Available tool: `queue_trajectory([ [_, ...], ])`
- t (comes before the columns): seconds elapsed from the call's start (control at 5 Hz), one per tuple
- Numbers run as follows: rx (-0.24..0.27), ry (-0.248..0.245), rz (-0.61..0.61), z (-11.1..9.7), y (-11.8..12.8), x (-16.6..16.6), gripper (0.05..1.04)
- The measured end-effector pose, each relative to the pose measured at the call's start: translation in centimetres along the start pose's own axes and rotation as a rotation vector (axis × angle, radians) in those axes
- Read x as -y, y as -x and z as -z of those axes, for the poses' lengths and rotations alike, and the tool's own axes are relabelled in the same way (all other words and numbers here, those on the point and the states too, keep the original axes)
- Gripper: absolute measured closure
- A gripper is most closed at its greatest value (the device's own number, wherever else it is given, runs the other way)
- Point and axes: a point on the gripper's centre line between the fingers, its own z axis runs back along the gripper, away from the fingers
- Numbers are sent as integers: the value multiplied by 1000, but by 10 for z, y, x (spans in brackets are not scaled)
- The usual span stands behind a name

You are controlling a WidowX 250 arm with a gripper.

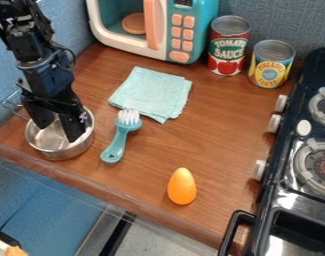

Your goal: Move the blue towel to the left side of the table.

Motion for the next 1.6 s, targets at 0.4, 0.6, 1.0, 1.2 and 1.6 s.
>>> queue_trajectory([
  [0.4,20,29,-29,10,-39,14,83],
  [0.6,46,47,-56,7,-77,23,83],
  [1.0,60,48,-62,26,-141,41,83],
  [1.2,59,39,-93,41,-160,34,83],
  [1.6,29,8,-97,62,-177,26,83],
])
